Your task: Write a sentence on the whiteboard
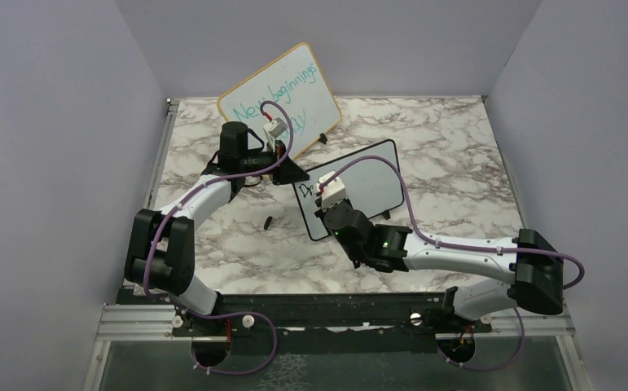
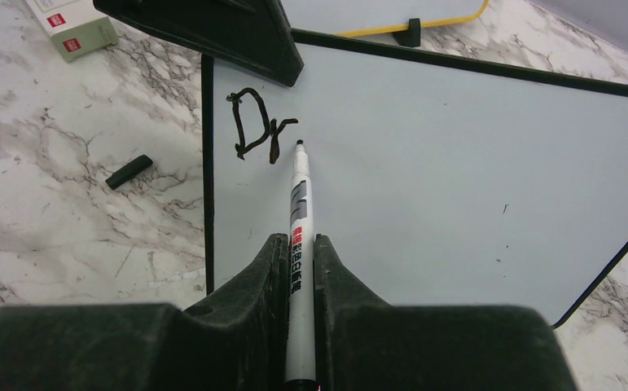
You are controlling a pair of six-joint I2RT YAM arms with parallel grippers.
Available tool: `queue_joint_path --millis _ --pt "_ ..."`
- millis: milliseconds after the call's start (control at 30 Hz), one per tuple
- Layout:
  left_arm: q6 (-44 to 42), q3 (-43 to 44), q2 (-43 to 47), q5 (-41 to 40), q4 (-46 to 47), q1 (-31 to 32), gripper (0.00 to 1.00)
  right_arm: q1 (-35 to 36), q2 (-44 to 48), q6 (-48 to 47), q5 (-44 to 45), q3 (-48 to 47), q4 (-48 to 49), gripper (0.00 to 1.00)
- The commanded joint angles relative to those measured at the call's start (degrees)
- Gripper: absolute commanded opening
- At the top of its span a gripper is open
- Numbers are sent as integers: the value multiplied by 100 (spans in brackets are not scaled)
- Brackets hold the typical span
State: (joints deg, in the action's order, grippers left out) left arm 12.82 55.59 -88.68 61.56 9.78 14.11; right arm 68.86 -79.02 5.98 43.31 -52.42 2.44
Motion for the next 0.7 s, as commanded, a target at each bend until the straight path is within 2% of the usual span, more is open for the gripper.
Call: queue_joint_path --millis 0,667 --pt "-34 -75 -44 64 -64 22 0 -65 -58 79 4 -89 -31 0" --pt "-43 -78 -44 70 -64 22 0 -118 -10 151 367 -112 -160 0"
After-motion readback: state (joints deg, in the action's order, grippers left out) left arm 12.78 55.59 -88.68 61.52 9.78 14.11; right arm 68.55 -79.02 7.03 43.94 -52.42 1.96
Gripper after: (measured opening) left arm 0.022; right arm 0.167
